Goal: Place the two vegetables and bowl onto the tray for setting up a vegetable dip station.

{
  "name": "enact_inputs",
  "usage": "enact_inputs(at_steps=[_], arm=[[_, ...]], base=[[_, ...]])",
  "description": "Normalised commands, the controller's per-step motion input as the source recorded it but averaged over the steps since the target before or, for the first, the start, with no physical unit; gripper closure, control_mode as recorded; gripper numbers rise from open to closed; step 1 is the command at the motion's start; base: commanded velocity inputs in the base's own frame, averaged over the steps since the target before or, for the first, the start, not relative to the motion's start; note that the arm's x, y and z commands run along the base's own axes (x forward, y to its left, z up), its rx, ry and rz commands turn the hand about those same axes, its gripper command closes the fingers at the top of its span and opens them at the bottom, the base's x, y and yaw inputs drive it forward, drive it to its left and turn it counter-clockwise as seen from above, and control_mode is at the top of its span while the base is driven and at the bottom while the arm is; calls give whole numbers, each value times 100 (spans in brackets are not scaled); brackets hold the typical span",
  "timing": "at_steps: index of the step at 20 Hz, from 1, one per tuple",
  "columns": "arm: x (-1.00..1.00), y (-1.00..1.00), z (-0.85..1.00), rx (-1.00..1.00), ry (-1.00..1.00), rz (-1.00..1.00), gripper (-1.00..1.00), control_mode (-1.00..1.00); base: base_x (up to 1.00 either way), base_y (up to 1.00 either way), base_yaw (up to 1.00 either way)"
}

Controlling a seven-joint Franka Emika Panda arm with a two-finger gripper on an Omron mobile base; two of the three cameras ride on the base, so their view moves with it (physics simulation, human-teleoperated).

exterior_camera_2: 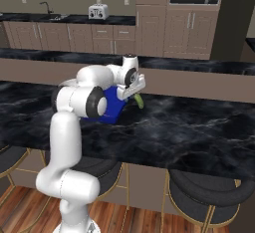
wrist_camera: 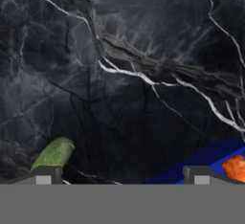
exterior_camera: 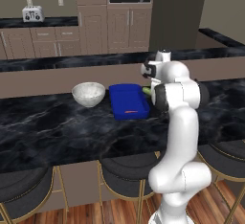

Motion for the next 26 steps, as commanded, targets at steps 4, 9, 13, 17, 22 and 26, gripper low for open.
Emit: enact_inputs(at_steps=[4,9,13,17,22,26], arm=[[42,-1,-7,0,-1,-3,-100,-100],[45,-5,-9,0,0,0,-100,-100],[35,-13,-19,0,0,0,-100,-100],[27,-9,-26,0,0,0,-100,-100],[18,-10,-24,0,0,0,-100,-100],[23,-6,-15,0,0,0,-100,-100]], base=[[0,0,0],[0,0,0],[0,0,0],[0,0,0],[0,0,0],[0,0,0]])
